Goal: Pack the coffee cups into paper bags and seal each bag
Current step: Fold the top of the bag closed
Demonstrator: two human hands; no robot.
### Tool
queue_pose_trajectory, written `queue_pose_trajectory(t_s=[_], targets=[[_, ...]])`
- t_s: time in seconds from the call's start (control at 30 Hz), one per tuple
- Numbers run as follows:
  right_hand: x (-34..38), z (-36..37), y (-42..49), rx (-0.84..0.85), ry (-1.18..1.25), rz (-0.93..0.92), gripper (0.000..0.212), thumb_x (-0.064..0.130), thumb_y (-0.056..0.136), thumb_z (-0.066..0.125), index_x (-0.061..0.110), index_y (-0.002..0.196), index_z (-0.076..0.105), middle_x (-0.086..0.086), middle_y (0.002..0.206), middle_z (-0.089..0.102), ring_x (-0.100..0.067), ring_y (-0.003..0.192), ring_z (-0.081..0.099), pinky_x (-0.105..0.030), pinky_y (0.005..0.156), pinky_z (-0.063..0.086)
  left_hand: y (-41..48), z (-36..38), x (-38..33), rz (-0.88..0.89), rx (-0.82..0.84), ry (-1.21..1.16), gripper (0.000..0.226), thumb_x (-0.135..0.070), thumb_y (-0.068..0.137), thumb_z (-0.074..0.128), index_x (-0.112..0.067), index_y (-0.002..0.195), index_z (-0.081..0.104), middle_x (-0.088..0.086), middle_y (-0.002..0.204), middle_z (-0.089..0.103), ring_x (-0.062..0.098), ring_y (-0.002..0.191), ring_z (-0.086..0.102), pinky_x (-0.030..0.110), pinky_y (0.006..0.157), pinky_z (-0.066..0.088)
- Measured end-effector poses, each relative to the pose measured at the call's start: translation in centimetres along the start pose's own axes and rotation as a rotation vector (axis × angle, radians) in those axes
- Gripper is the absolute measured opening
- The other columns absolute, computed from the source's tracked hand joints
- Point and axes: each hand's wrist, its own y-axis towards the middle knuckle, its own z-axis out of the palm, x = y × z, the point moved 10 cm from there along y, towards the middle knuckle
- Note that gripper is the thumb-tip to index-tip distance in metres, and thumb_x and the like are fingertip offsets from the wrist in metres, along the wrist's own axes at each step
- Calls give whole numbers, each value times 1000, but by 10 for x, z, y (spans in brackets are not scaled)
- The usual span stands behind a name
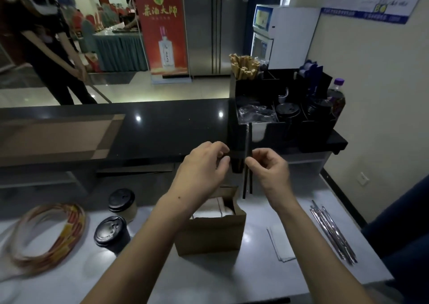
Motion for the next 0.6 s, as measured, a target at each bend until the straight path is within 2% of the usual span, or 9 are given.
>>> queue_pose_trajectory(t_s=[0.13, 0.27, 0.4, 0.5, 0.6], targets=[[-6, 32, -5, -1, -29, 14, 26, 15, 95, 76, 22, 119, 71, 0, 101, 76, -13, 99, 73, -26, 86, 60, -11, -23, 39, -18, 7, 2, 27, -36, 105, 54, -29, 130, 62, -12, 112, 63, 5, 102, 61, 31, 89, 57], [-15, 50, -13, -53, -44, 35, 20, 12, 96, 74, 18, 115, 75, 0, 102, 79, -15, 99, 75, -30, 89, 62, -23, -33, 78, -40, 30, 3, 24, -33, 105, 55, -28, 127, 63, -12, 109, 63, 3, 98, 61, 28, 87, 57], [-27, 63, -24, -80, -125, 66, 18, 16, 97, 74, 21, 114, 74, 3, 101, 77, -13, 99, 73, -32, 89, 62, -36, -20, 116, -84, 92, 29, 23, -31, 105, 55, -27, 126, 64, -12, 111, 64, 4, 99, 62, 34, 88, 59], [-37, 68, -32, -83, -149, 99, 15, 17, 96, 74, 28, 107, 73, 5, 99, 76, -12, 97, 72, -28, 86, 60, -48, 1, 135, -106, 148, 54, 26, -29, 104, 57, -28, 128, 64, -12, 115, 64, 6, 106, 61, 35, 92, 58], [-47, 74, -34, -23, -166, 154, 14, 21, 96, 75, 26, 110, 74, 5, 98, 76, -13, 97, 72, -25, 82, 58, -57, 25, 146, -124, 205, 87, 29, -29, 101, 61, -28, 130, 63, -11, 119, 65, 12, 117, 57, 37, 98, 54]])
